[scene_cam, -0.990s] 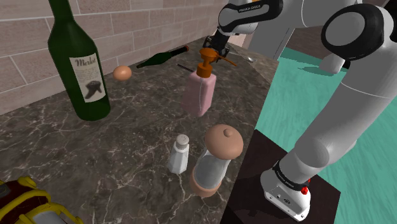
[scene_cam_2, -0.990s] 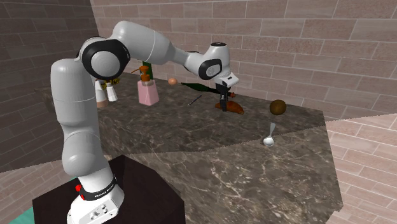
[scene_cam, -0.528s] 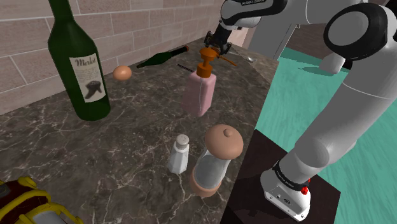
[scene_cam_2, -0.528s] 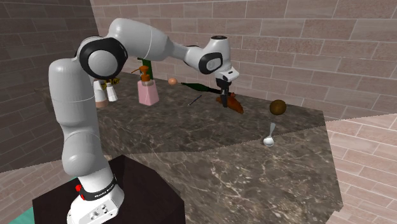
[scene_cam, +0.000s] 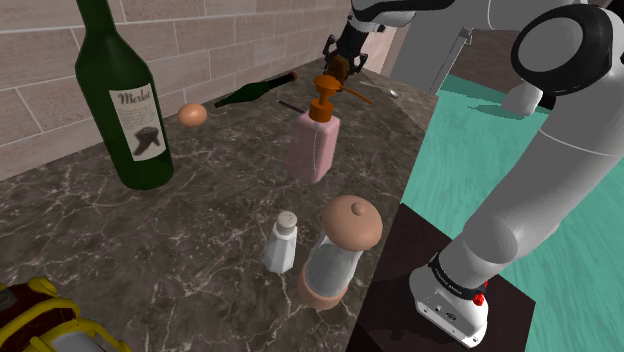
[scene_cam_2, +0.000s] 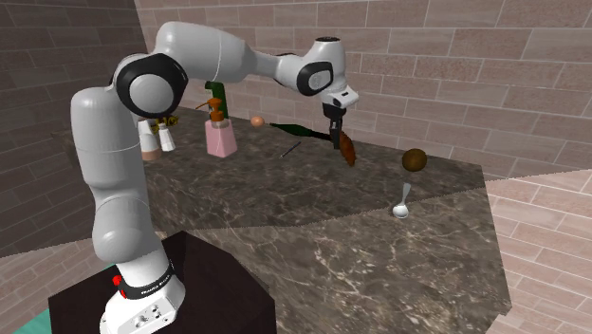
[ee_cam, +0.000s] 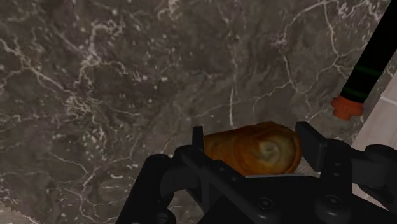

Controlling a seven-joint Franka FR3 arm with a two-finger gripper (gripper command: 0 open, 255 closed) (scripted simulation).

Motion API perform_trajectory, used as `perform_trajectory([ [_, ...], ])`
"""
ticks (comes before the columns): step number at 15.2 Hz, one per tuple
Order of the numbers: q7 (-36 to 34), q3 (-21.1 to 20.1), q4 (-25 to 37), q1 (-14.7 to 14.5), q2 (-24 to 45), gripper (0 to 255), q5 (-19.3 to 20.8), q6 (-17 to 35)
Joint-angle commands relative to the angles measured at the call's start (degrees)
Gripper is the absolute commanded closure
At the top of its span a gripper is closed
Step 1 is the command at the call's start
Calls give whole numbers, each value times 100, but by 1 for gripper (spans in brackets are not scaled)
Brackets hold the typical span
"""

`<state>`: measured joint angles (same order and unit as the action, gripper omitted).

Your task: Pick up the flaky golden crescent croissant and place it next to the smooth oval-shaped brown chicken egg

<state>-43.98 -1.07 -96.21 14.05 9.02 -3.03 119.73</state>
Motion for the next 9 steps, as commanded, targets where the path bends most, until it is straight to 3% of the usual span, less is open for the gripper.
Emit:
perform_trajectory([
  [1,-7,1,124,0,-22,255,4,-145],
  [9,-38,3,769,2,-1,255,17,-768],
])
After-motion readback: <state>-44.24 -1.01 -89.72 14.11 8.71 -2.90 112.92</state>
